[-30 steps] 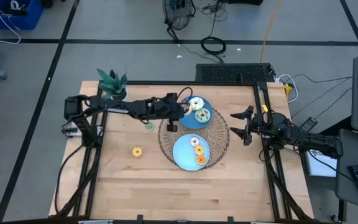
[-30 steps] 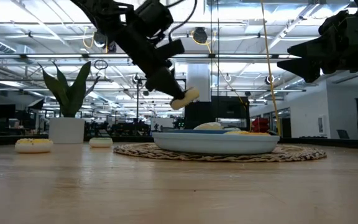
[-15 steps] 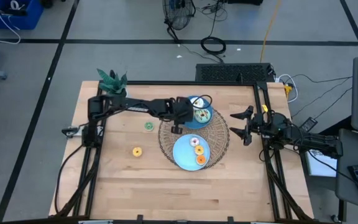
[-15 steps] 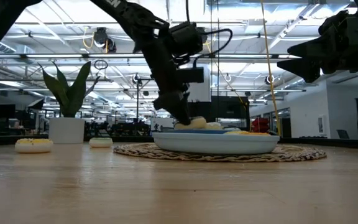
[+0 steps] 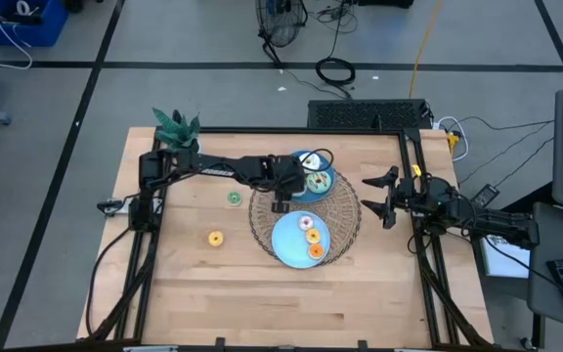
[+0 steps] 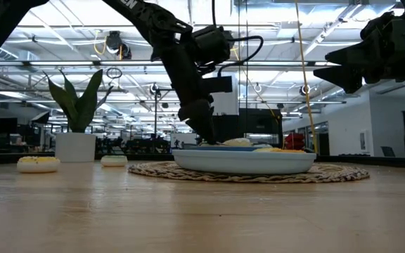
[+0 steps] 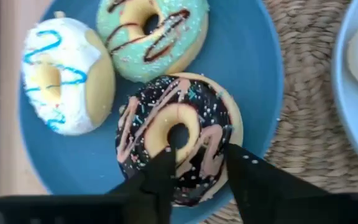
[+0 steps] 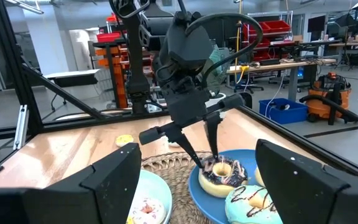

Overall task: Pick & Place donuts
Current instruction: Put the black donut on the blue plate, then put the small green donut on the light blue plate

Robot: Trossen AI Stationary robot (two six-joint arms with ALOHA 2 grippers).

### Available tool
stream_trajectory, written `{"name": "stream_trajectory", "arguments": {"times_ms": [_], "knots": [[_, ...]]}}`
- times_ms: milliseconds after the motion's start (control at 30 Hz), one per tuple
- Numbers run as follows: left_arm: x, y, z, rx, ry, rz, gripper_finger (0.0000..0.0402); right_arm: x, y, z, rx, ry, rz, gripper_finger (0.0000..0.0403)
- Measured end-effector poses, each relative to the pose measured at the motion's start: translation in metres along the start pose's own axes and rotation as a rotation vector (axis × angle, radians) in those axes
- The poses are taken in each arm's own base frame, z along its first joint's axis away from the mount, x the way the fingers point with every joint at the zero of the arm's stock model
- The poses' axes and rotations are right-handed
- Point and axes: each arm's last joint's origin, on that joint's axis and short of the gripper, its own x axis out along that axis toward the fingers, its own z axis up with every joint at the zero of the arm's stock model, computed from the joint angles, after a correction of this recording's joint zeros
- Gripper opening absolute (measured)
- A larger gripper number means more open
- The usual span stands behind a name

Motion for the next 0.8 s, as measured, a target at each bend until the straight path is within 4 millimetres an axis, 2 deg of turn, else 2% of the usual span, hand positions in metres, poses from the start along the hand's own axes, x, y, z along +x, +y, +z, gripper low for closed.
{"name": "stream_trajectory", "arguments": {"times_ms": [167,300,433,533,667,800], "knots": [[0.000,0.002,0.000,0.012,0.028,0.083,0.0215,0.000,0.000,0.000,0.000,0.000,0.000,0.0304],[-0.005,0.002,0.000,0.063,0.083,0.210,0.0257,0.000,0.000,0.000,0.000,0.000,0.000,0.0304],[-0.033,0.000,0.007,0.080,0.088,0.349,0.0283,0.000,0.000,0.000,0.000,0.000,0.000,0.0304],[-0.060,-0.004,0.009,0.018,0.060,0.330,0.0292,0.000,0.000,0.000,0.000,0.000,0.000,0.0304],[-0.096,-0.009,-0.006,-0.147,0.119,0.164,0.0294,0.000,0.000,0.000,0.000,0.000,0.000,0.0304],[-0.109,-0.011,-0.040,-0.307,0.334,0.123,0.0294,0.000,0.000,0.000,0.000,0.002,0.000,0.0304]]}}
